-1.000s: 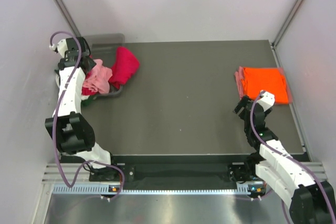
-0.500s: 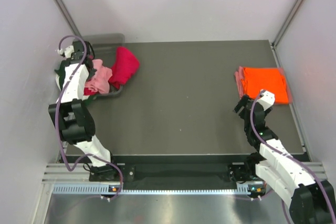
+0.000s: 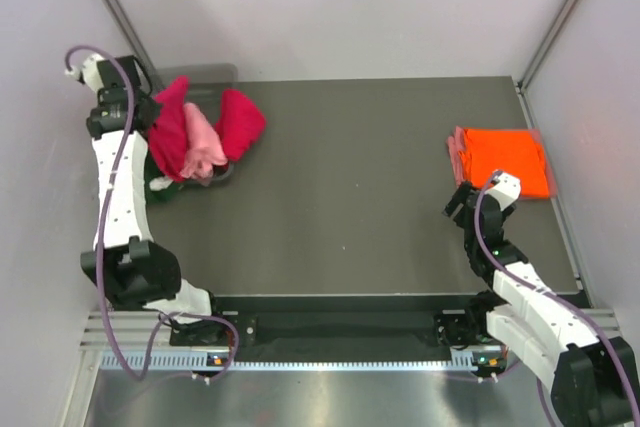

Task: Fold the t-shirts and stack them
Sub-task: Grab the tshirt from the pile, then move the tshirt to the center of the board

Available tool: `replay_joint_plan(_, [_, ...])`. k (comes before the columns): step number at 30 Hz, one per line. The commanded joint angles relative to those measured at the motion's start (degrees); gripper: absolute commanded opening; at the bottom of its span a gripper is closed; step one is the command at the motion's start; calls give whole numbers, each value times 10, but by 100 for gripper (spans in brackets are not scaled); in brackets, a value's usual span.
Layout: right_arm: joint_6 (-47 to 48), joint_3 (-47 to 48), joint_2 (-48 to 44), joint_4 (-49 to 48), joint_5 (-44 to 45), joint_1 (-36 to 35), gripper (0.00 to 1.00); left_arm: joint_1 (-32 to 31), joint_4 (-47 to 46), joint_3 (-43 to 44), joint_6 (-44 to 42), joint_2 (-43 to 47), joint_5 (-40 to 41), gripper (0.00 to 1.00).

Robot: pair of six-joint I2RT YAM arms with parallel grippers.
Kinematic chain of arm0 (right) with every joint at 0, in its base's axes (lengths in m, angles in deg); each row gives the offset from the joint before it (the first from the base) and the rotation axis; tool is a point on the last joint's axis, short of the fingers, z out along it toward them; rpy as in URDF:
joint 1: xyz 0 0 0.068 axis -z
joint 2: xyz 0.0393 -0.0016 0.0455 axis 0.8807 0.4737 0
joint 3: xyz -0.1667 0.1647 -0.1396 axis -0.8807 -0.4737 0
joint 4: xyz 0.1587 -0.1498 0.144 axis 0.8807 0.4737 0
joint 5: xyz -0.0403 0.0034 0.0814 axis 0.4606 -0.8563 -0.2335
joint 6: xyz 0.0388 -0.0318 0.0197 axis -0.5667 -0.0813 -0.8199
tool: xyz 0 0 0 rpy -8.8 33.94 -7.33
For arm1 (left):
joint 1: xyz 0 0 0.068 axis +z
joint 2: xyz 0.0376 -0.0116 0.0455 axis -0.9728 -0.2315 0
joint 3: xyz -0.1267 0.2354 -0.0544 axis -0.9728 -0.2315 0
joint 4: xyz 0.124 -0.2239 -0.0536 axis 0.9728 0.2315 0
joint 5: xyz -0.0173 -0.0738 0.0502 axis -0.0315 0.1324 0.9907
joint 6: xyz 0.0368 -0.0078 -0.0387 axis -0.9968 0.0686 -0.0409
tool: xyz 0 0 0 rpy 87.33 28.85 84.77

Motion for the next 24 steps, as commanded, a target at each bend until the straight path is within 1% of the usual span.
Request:
replay_joint_plan(1, [6,34,5,-22,-3,2,79,3,-37,105,18,77,-39,0])
replay_joint_plan(2, [6,35,4,-22,-3,2,79,3,-29,128,22,81,-39,0])
replay_joint_plan(3, [6,33,3,-23,-4,2,79,3,-24,173,24,83,-38,0])
replay_joint_plan(5, [7,33,3,-23,-6,2,79,3,-18,222,27,86,-35,0])
replay_joint_plan(6, [7,33,3,-23,-6,2,79,3,-14,266,27,88,-24,0])
replay_joint_plan(8, [6,33,2,-23,-6,2,79,2,-7,309,28,87,-5,0])
replay_joint_plan(9, [6,33,1,-22,-6,2,79,2,0,350,30,86,-13,0])
replay_joint_plan(11, [7,32,-1,-22,-4,3,79,3,3,370,46,93,-47,0])
replay_joint_plan(12, [7,32,0,-22,-4,3,79,3,-9,363,57,112,-98,0])
replay_joint_plan(14, [7,33,2,-22,-3,2,79,3,-44,316,110,142,-165,0])
replay_joint_plan(15, [7,33,4,-22,-4,2,79,3,-72,251,131,174,-202,0])
replay_joint_plan(16, [7,34,4,-22,-4,2,79,3,-104,222,173,185,-260,0])
replay_joint_plan(17, [7,35,4,-21,-5,2,79,3,-117,198,194,194,-290,0])
replay_joint_plan(18, [8,35,4,-20,-4,2,79,2,-131,151,213,205,-316,0])
replay_joint_plan(19, [9,33,1,-20,-5,2,79,3,-170,123,256,211,-349,0])
replay_joint_plan(20, [8,33,0,-20,-5,2,79,1,-191,94,277,217,-399,0])
replay_joint_plan(21, [9,31,-4,-20,-5,2,79,1,-210,40,295,223,-420,0])
replay_joint_plan(22, [9,31,-5,-20,-5,2,79,-12,-228,16,316,234,-429,0])
replay_joint_plan(23, [9,29,-6,-23,-6,2,79,-25,-238,0,317,239,-417,0])
replay_joint_plan(24, [9,28,-8,-23,-8,2,79,-55,-234,-14,312,246,-400,0])
